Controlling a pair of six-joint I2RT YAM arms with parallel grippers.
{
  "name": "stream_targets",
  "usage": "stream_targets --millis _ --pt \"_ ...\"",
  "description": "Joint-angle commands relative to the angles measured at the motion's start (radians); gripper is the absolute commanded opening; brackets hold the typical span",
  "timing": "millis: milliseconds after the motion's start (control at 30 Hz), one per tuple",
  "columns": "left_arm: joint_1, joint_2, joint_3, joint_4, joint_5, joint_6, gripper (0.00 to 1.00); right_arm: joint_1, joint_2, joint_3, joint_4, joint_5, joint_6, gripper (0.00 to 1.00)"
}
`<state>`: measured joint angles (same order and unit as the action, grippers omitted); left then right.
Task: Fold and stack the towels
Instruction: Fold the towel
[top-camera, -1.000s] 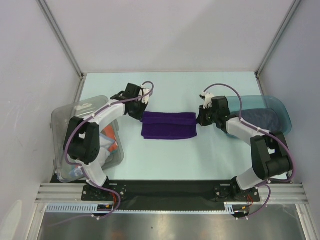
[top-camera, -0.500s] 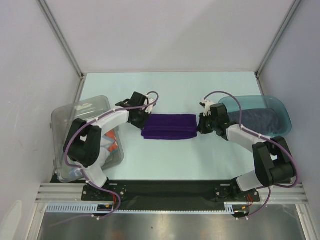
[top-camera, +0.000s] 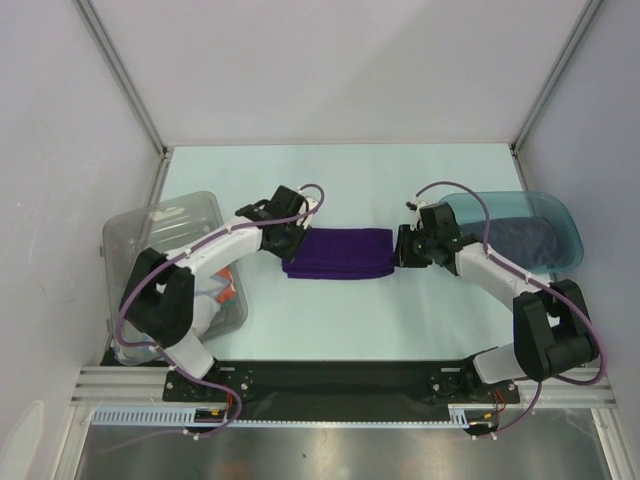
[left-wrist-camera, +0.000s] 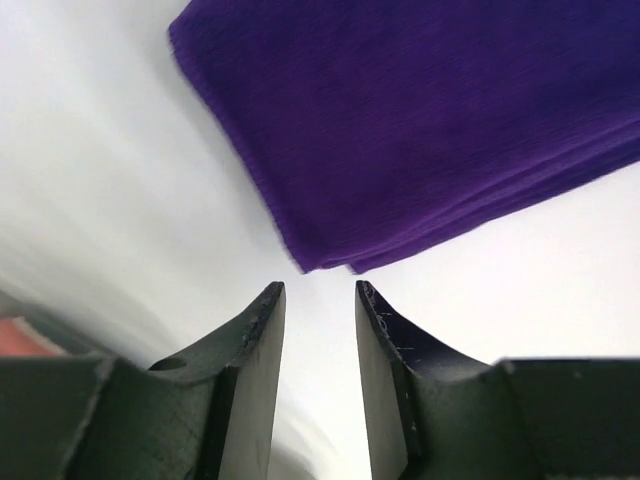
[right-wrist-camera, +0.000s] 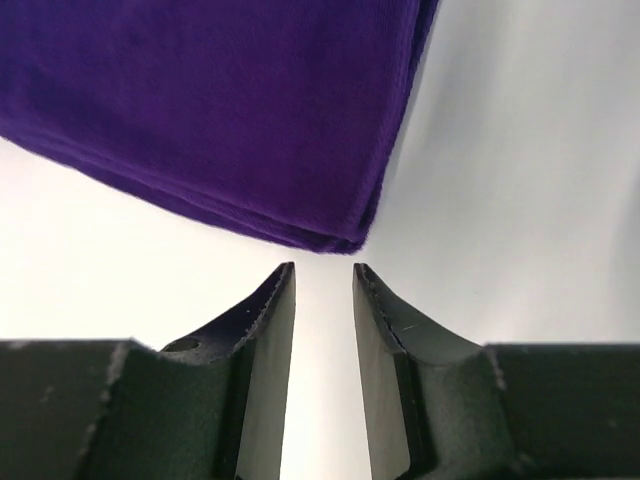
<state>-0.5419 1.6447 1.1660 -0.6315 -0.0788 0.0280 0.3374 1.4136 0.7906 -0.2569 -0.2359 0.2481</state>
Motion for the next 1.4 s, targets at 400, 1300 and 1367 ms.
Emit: stream_targets --millis 400,1300,1367 --pt "-0.016 0.113 0.021 0.027 -0.087 -0.283 0.39 0.041 0.217 0.125 -0.013 0.092 0.137 0.34" --pt "-0.016 0.098 -0.019 -0.002 -0.071 -0.355 0.39 0.069 0.182 0.107 -0.096 0.176 0.213 0.39" --pt "-0.016 0.08 0.0 -0.017 -0.088 -0.364 0.4 0.069 0.171 0.105 -0.099 0.182 0.227 0.39"
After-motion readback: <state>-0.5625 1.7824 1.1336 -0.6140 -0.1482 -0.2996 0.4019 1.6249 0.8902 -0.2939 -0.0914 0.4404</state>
